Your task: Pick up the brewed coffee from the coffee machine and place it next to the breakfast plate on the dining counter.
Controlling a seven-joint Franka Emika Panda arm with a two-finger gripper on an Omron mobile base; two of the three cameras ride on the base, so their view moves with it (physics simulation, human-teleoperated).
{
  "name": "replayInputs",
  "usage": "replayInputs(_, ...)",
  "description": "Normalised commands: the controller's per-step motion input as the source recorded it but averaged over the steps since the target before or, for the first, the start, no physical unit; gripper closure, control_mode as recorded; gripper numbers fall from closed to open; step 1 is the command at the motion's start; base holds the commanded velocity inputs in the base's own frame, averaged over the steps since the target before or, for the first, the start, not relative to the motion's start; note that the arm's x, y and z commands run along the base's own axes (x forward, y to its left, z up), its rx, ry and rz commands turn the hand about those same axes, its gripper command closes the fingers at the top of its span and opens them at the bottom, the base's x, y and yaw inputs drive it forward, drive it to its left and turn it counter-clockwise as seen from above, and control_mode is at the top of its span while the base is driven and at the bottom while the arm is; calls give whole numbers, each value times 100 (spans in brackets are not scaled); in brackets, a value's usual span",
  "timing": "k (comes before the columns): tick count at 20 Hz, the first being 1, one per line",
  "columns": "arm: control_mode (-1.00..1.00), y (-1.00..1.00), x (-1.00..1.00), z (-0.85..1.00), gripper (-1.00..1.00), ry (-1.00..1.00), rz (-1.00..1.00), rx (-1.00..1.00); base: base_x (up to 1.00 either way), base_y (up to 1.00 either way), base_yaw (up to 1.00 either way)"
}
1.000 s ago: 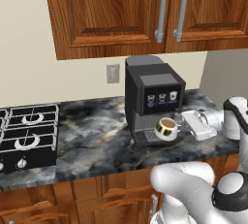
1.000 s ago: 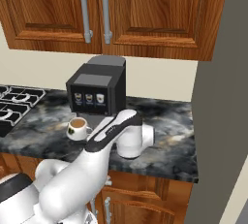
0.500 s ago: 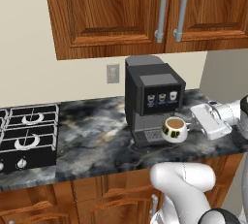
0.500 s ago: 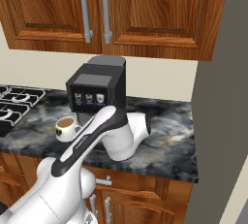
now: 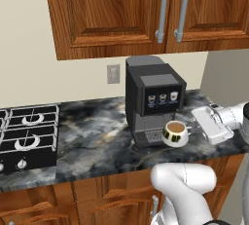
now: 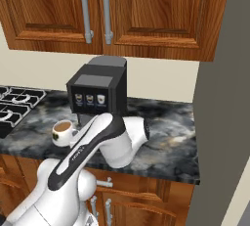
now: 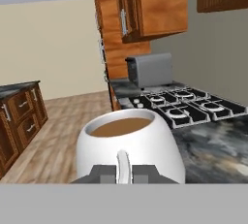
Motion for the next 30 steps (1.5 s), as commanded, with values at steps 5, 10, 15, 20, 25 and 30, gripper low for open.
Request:
replayInputs(5,100,0,0,0,100,0,0,0,-75,36,19)
replayInputs(10,100,0,0,0,100,0,0,0,-66,83,59)
replayInputs(15,100,0,0,0,100,0,0,0,-3,71,85)
replayInputs(20,100,0,0,0,100,0,0,0,-1,50,91)
replayInputs(25,100,0,0,0,100,0,0,0,12,55,77)
replayInputs(30,100,0,0,0,100,0,0,0,25,62,70)
